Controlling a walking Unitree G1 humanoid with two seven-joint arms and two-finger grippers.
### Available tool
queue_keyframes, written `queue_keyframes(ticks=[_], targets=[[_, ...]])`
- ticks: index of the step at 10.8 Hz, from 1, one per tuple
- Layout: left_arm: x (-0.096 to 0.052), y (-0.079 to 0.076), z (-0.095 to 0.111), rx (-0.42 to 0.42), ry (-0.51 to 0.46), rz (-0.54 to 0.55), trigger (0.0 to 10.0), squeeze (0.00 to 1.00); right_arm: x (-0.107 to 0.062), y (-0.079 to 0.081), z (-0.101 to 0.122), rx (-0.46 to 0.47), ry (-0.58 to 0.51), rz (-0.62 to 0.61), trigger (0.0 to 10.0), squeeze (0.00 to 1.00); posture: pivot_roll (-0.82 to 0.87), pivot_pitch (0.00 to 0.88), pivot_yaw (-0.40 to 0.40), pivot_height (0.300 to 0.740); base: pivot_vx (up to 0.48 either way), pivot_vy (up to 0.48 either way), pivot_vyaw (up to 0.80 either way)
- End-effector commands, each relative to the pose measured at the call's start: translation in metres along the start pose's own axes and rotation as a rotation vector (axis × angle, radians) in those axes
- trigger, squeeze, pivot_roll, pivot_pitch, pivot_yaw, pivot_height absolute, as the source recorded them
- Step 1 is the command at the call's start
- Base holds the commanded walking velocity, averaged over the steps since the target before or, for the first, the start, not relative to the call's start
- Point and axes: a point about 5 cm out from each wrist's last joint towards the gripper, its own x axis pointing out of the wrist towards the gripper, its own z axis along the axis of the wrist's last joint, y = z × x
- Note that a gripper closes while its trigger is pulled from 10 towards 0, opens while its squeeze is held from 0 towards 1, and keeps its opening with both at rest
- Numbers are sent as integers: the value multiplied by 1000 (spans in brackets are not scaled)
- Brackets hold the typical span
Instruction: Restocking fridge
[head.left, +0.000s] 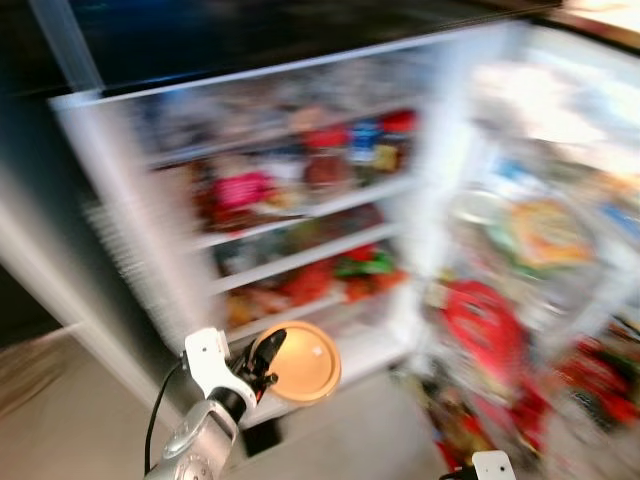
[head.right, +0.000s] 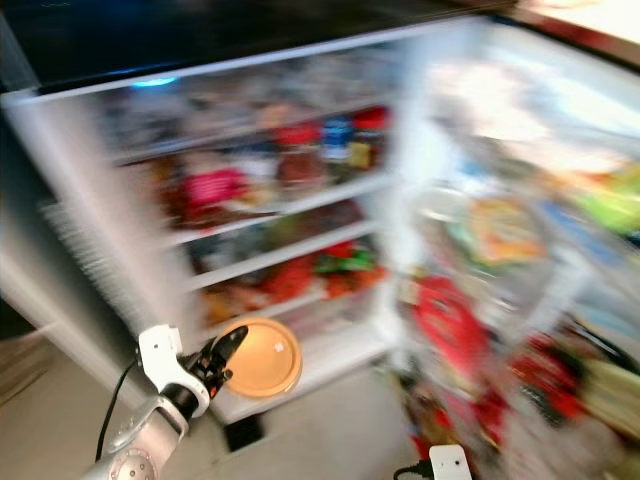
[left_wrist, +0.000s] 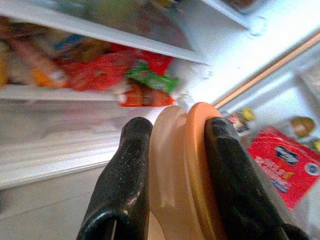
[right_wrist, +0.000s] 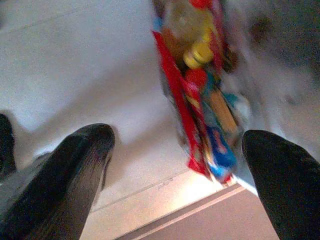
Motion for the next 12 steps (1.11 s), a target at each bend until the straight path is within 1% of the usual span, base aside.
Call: queue_keyframes(ticks=[1,7,12], targets=[[1,-7,0,-28,-4,-12,10000,0,0,1,1,8,-1,2,10000,0,0,0,21,740,0,0,0],[2,-7,1,-16,-1,-7,10000,0,1,0,5,-20,-4,9,10000,0,7,0,16,740,0,0,0],[3,-9,0,-9,6,-20,10000,0,1,-1,5,-52,-2,-13,10000,0,6,0,17,740,252,0,0]])
